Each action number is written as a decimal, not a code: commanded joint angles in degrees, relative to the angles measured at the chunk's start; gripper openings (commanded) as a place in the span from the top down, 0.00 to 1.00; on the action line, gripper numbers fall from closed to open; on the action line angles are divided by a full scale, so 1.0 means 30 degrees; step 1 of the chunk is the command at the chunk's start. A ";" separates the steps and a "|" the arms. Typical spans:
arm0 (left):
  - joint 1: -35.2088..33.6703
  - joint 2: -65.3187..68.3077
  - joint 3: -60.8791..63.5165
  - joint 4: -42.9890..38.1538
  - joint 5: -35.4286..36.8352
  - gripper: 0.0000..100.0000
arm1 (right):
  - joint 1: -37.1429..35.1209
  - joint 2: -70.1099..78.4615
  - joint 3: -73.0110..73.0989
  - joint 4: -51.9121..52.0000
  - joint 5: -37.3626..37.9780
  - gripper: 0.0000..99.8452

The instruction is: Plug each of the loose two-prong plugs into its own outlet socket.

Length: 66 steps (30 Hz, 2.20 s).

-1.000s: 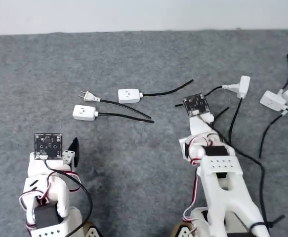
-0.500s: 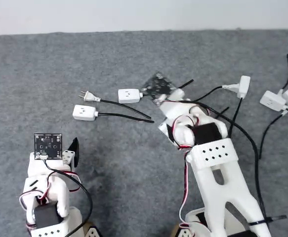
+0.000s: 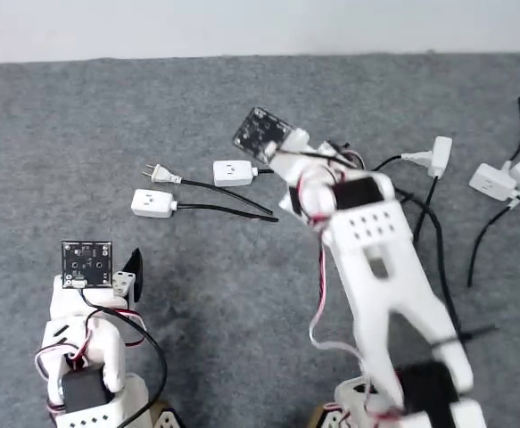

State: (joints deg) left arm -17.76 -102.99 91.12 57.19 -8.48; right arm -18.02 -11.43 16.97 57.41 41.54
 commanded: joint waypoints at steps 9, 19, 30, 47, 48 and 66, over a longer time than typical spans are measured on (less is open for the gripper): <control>0.0176 -0.0059 -0.0220 -0.0615 -0.0176 0.75 | 0.0103 0.2974 -0.3223 0.2007 0.0176 0.70; 0.0176 -0.0059 -0.0190 -0.0645 -0.0205 0.75 | -0.0337 0.2974 -0.0088 0.1245 0.0176 0.70; 0.0176 -0.0059 -0.0190 -0.0645 -0.0205 0.75 | -0.2593 0.0601 0.2168 0.3062 -0.5890 0.70; 0.0176 -0.0059 -0.0220 -0.0615 -0.0176 0.75 | 0.0366 -2.3282 1.9663 0.0337 -0.6652 0.70; 0.0176 -0.0059 -0.0220 -0.0615 -0.0176 0.75 | 0.0689 -2.4513 2.0396 0.0571 -0.6652 0.70; 0.0176 -0.0059 -0.0103 -0.0615 -0.0176 0.75 | 0.4557 -3.0784 2.6491 0.1744 -0.6828 0.70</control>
State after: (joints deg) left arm -17.76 -102.99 91.12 57.19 -8.48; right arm -5.19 -103.12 95.56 62.24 21.32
